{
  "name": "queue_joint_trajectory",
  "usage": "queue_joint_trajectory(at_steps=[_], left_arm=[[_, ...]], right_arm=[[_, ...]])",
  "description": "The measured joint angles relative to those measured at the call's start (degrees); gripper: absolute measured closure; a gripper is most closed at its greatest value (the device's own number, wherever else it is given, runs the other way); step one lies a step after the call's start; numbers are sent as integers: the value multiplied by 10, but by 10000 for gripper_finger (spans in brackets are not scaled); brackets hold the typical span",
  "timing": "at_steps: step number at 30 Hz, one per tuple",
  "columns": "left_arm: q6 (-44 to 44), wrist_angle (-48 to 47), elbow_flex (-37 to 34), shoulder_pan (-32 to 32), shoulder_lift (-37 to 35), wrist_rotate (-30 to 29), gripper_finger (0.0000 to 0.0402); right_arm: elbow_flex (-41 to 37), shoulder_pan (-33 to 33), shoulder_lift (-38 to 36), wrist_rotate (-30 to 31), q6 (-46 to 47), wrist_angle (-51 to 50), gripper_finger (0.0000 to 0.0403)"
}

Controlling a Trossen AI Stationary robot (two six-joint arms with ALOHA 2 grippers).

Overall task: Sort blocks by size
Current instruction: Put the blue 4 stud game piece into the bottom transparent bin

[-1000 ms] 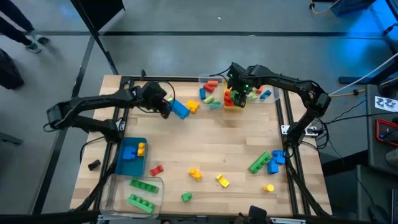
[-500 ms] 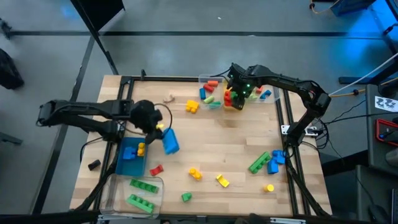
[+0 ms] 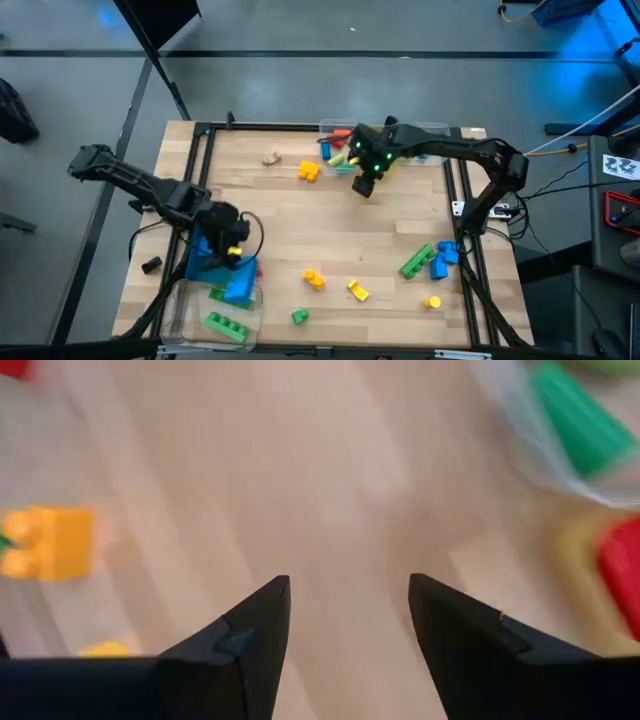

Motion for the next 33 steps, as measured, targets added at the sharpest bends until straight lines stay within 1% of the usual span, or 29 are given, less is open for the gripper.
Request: queue_joint_trajectory(at_steps=[4, 7, 14, 19, 24, 30, 33], left_arm=[[-16, -24, 0, -55, 0, -1, 295], [-31, -38, 0, -92, 1, 0, 293], [-80, -45, 0, -153, 19, -13, 288], [-131, -47, 0, -179, 41, -22, 287], [-188, -54, 0, -191, 70, -38, 286], [-225, -53, 0, -192, 103, -50, 286], [-250, -53, 0, -192, 116, -50, 286]], right_arm=[[0, 57, 0, 11, 40, 59, 196], [0, 100, 0, 31, 73, 115, 196], [0, 207, 7, 99, 143, 310, 196], [1, 283, 26, 159, 144, 470, 196], [1, 350, 75, 205, 112, 626, 196], [1, 399, 155, 211, 79, 802, 196], [6, 411, 191, 211, 79, 839, 196]])
